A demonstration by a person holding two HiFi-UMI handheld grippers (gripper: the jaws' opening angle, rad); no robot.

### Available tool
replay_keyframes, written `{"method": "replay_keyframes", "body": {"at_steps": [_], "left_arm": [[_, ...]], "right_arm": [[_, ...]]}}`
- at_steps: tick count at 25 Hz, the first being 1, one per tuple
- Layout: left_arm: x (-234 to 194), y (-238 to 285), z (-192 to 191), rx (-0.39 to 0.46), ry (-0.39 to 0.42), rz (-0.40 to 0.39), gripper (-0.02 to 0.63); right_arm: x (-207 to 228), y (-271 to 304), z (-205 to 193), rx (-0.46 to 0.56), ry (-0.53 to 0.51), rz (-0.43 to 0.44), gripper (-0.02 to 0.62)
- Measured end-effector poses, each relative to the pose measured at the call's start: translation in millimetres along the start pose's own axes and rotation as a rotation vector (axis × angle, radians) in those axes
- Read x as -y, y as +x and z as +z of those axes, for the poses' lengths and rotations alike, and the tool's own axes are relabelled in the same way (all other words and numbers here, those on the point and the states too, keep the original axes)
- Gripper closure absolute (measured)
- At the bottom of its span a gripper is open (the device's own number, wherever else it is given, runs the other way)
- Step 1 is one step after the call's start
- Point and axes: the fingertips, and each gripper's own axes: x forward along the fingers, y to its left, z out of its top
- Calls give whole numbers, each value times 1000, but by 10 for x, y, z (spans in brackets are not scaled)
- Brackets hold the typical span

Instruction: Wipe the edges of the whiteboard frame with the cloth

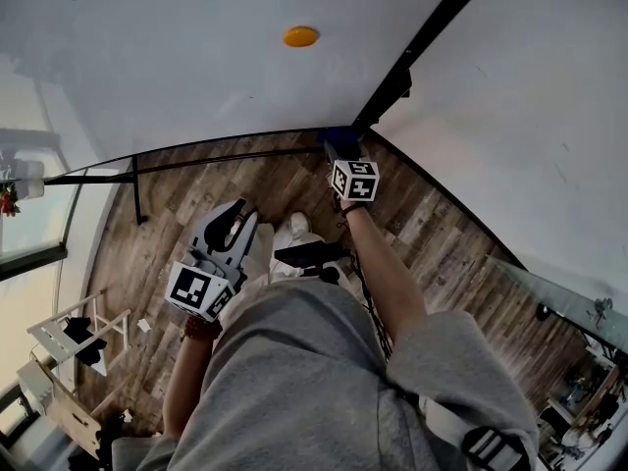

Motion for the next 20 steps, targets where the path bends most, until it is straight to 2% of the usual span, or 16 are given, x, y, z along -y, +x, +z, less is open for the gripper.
{"method": "replay_keyframes", "body": {"at_steps": [20], "left_arm": [[-139, -102, -84, -27, 10, 28, 506]], "right_arm": [[-261, 141, -44, 8, 70, 59, 439]]}}
